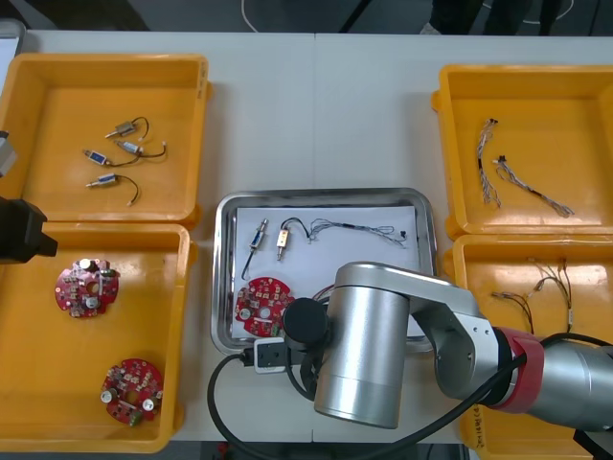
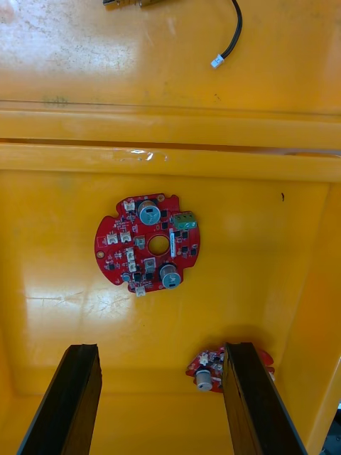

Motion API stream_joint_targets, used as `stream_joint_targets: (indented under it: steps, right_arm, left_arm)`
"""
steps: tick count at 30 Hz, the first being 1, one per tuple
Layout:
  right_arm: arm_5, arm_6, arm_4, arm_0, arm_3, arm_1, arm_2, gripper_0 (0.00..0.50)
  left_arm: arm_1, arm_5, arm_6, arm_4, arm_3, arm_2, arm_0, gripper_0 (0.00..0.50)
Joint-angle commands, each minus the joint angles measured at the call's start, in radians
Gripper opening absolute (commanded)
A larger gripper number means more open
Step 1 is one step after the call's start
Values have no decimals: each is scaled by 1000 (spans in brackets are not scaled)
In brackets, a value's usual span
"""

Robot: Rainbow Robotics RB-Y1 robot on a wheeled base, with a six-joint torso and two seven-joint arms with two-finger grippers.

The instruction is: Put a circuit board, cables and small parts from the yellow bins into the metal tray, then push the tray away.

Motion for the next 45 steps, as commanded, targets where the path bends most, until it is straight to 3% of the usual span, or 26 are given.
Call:
stream_joint_targets:
  steps: [1, 36, 45]
  right_arm:
    - [-18, -33, 17, -17, -12, 21, 18, 500]
    - [-16, -35, 60, -17, -11, 11, 18, 500]
    - [-62, -38, 83, -17, 42, 21, 32, 500]
  left_arm:
    - [44, 7, -84, 0, -29, 29, 18, 500]
    - [44, 7, -84, 0, -29, 29, 18, 500]
    - [44, 7, -84, 0, -29, 29, 18, 500]
